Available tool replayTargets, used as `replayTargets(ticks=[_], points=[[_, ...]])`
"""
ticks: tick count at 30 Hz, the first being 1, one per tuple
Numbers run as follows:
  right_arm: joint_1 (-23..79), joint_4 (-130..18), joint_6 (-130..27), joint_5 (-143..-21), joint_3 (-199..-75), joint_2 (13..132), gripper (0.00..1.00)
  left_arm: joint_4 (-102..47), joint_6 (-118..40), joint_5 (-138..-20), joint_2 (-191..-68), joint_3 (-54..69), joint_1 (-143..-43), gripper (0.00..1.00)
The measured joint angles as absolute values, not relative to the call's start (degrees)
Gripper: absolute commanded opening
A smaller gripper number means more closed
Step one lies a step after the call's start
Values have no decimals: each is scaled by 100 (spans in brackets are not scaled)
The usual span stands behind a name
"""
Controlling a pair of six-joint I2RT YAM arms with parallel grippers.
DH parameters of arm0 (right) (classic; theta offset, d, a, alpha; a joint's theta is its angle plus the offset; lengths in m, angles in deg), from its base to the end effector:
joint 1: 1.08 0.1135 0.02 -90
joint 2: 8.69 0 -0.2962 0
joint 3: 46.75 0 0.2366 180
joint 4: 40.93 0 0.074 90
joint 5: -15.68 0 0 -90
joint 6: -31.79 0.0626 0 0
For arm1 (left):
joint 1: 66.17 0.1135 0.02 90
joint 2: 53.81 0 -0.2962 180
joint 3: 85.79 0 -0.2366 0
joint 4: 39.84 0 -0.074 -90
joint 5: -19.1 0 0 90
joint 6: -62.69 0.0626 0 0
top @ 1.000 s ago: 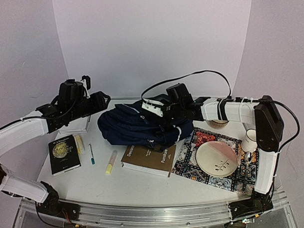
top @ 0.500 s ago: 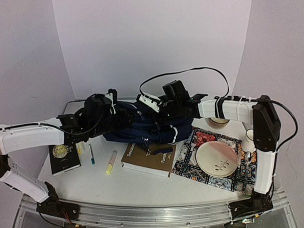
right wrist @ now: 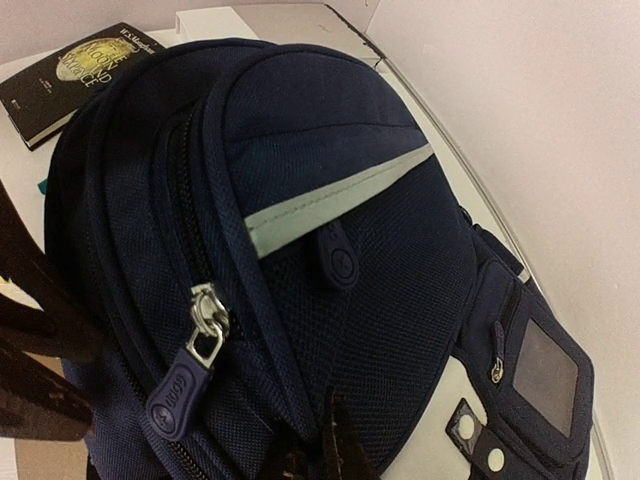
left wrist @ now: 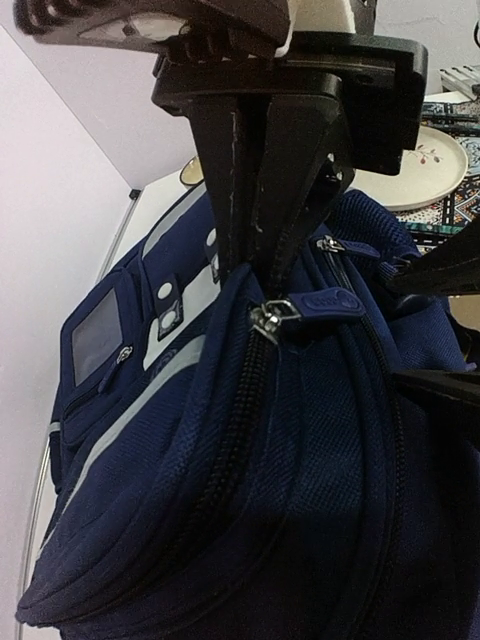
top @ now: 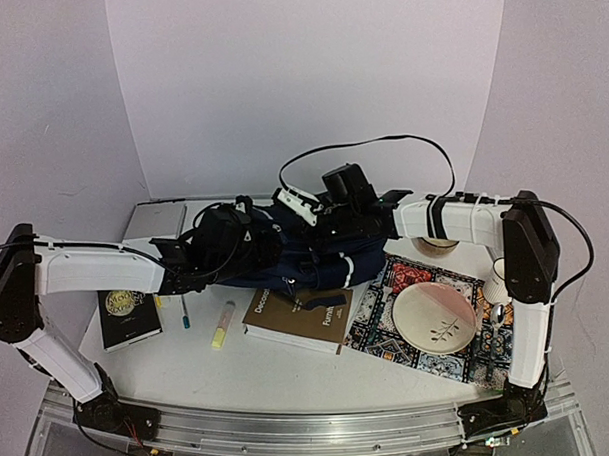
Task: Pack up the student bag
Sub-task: Grab the upper front pocket of the student bag.
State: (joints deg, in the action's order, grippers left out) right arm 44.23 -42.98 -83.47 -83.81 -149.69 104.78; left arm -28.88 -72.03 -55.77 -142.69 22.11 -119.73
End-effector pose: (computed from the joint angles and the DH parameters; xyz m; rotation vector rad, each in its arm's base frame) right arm 0.3465 0.3649 0.3124 -1.1381 1.4009 0.3985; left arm 0.2268 -0.2797 0.2788 -0.0062 2.1332 -0.7865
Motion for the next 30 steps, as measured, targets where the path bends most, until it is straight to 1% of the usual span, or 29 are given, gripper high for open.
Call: replayTargets(ticks=[9,25,27,30], points=[[4482,-4298,-8277,-8352,-14969,10478,0,-3180,-7572,-5860,-14392,2140,-11928,26],[4536,-4292,-8262,-8293,-14969,10551,0,-3425,-8011,-6174,-14567,2049,-11494,26],[4536,-4286,-8262,-8288,-14969,10588,0,-3422,-8030,-6173,-14609,2049,-11487,24],[4536,-4284,-8260,-8284,-14969,10612,0,-3422,-8048,-6175,-14657,2049,-11471,17]])
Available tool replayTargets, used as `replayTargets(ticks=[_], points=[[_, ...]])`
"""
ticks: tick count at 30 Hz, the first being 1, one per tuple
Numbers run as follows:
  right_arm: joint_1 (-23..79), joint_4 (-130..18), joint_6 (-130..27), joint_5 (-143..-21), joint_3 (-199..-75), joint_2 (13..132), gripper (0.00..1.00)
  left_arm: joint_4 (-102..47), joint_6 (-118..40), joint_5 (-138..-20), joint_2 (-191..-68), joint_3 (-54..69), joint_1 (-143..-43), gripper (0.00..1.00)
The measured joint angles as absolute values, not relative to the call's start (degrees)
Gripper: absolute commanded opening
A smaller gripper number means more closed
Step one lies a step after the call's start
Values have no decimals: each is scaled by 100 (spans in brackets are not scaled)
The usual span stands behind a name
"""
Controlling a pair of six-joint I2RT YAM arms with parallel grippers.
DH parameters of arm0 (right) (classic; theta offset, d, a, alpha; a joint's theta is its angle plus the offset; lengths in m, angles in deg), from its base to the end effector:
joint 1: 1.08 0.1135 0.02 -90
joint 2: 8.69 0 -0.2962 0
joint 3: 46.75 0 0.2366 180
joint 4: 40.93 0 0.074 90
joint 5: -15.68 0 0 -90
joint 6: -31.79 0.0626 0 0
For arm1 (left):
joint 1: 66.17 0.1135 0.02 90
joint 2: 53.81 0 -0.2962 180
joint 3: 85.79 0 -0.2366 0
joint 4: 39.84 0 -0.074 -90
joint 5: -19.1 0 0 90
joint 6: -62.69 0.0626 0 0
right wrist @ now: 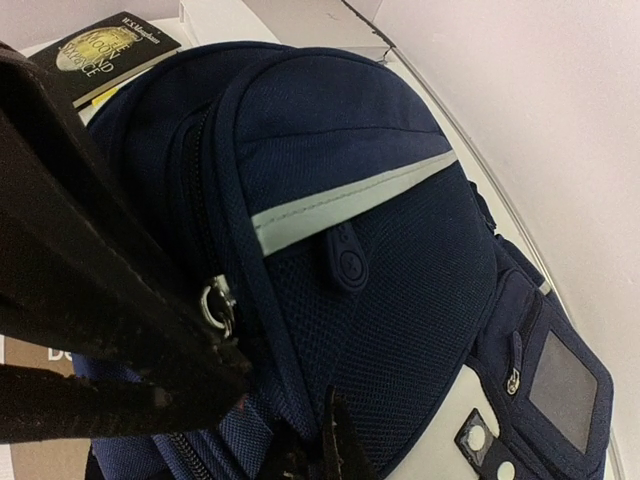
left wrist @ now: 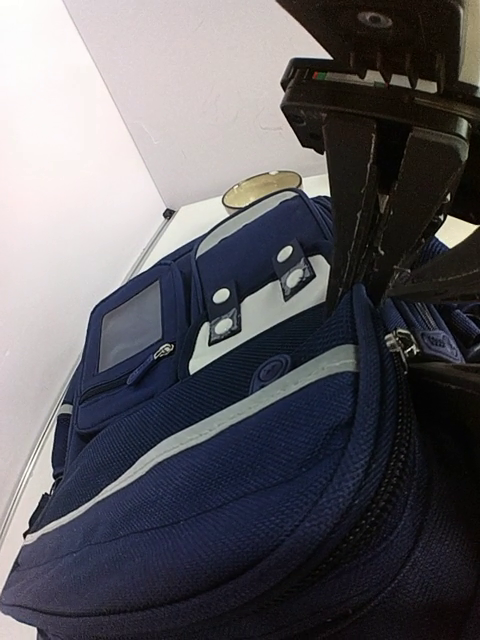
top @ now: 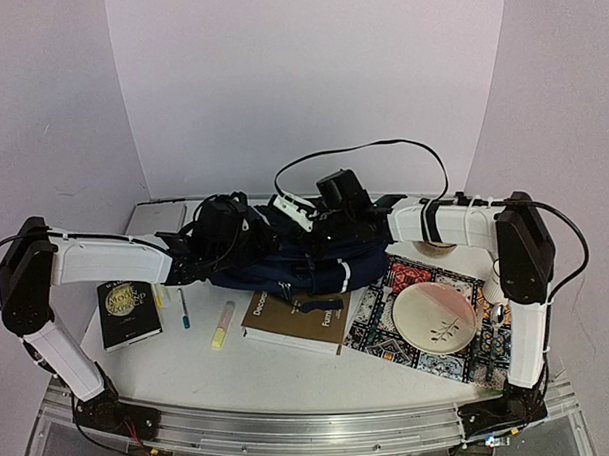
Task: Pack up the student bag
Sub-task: Grab the upper front pocket of the student bag, then unzip the upper front pocket of the student bag.
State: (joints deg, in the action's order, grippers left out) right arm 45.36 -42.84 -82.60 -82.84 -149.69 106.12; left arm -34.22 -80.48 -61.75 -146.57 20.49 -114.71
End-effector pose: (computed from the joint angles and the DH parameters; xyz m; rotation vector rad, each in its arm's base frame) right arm 0.3432 0.3744 0.3013 -1.1440 1.4250 0.4070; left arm 0.2599 -0.2792 0.2755 -0.1953 2.1248 -0.9521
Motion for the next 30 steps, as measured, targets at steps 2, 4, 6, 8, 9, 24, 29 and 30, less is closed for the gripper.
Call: replayTargets(ticks=[2,4,6,8,9,24,29,30], points=[[4536,-4280,-8259,-8285,-14970,10618,0,-3428,-8083,-6207,-14687,2049,-11461,12],[4540,-4280,-8259,-8288,-14976,10618,0,-3436,-8113,-6250,-14735,2049,-11457,5],[4546,-4304,-8259,-8280,-14982,10622,0,-3484,-8143,-6302,-14784,2049,-11448,0],[4547,-4315,-8259,-8273,-14988,10636,0,-3488,-8166,-6345,-14788,2049,-11436,0],[4547,-4319,-8259,-8266,-14995,10639,0,-3490,-8176,-6361,-14788,2049,-11433,0],[4772,-4034,-8517,-8098,-14968,10640,0,-3469,-8144,-6978,-13876,2777,-11042,0],[4774,-3837,-8686,-8119,-14882,10640,0,-3412,-8074,-7365,-13571,2980,-10729,0],[4774,-3791,-8727,-8120,-14864,10640,0,-3411,-8064,-7486,-13523,3024,-10643,0]])
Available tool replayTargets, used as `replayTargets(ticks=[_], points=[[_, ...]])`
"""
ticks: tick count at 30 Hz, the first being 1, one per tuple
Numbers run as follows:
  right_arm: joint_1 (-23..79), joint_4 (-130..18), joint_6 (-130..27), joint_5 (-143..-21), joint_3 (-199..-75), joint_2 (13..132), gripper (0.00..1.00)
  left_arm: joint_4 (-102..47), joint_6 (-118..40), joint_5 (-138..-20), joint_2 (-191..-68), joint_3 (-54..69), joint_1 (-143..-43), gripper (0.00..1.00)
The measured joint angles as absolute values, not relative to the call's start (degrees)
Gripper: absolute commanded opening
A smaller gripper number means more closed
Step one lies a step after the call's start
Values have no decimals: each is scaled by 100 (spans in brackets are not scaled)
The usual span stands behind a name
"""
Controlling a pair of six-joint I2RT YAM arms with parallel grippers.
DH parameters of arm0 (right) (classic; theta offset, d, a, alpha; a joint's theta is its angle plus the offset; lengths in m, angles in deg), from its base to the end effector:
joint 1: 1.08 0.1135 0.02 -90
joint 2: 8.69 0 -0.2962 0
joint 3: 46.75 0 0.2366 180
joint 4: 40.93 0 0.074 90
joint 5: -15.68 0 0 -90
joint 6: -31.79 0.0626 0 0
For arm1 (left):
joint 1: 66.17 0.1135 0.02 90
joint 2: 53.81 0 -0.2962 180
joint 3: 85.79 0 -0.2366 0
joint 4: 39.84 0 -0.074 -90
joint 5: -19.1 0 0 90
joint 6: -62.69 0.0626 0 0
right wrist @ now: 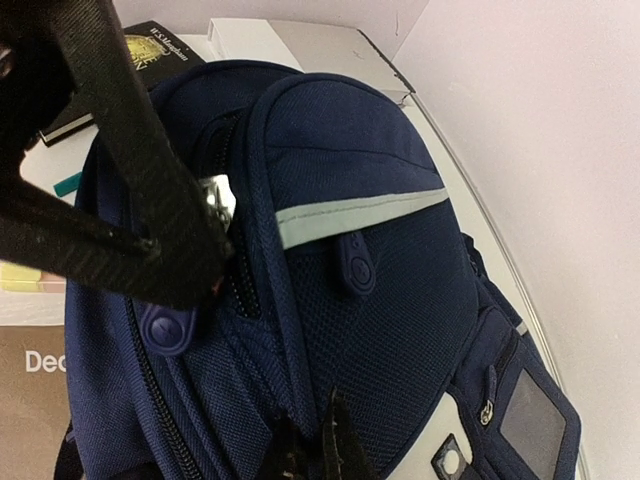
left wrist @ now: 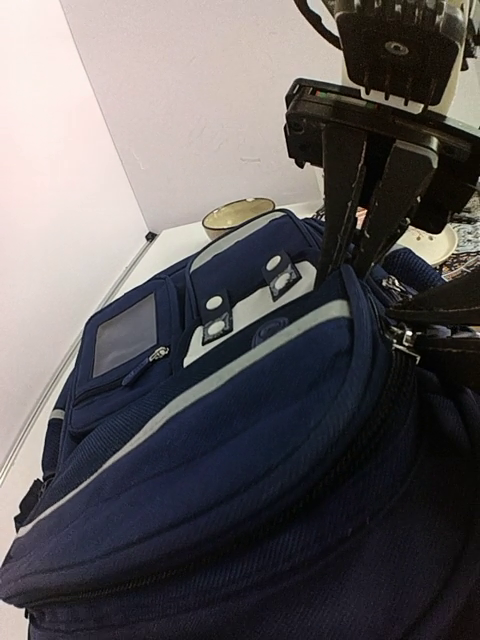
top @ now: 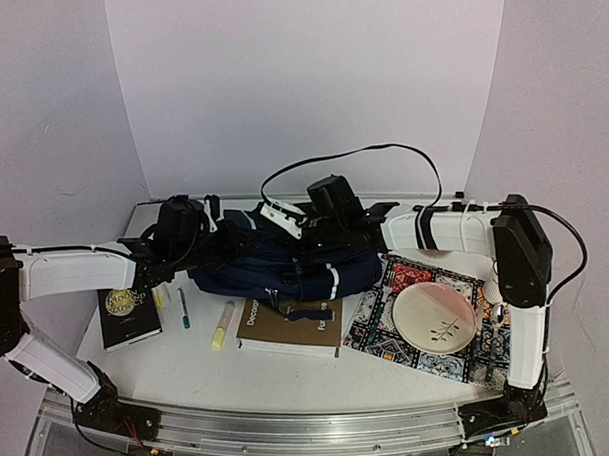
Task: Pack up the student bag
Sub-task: Unzip the upper front pocket of the student bag, then grab the upper front pocket of the student bag.
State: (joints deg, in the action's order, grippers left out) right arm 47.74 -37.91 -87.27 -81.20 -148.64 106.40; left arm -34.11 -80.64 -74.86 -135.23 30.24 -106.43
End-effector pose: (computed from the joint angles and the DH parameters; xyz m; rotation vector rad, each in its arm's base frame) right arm 0.3301 0.3888 0.3037 -1.1739 1.3121 0.3565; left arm 0.2467 -0.2146 0.2817 -0.1964 2.1466 -1.0872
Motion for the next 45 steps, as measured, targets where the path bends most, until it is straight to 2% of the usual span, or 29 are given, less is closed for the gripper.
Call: replayTargets(ticks=[10,15,20,26,32,41,45], points=[[4774,-3480,-9113,-8329,-14816,10640,0,-3059,-7727,-8264,-13013,3214,-9937,1],[4773,-3467,-9180,-8453,-14814,10640,0,-2776,-7265,-8467,-12950,3183,-9751,24],[4580,-3840,-9190,-8457,-14803,10640,0,-2421,-6798,-8003,-12908,3146,-9162,45],[4421,-3974,-9189,-8408,-14808,10640,0,-1983,-6360,-7482,-12742,3120,-9382,57],[4447,-4144,-9179,-8310,-14900,10640,0,-1745,-6051,-6343,-12651,2853,-10526,59],[4482,-4358,-9102,-8183,-15082,10666,0,-1609,-6022,-5059,-13060,2366,-11349,61],[4514,-4420,-9067,-8135,-15129,10666,0,-1599,-6035,-4762,-13515,2067,-11626,59]])
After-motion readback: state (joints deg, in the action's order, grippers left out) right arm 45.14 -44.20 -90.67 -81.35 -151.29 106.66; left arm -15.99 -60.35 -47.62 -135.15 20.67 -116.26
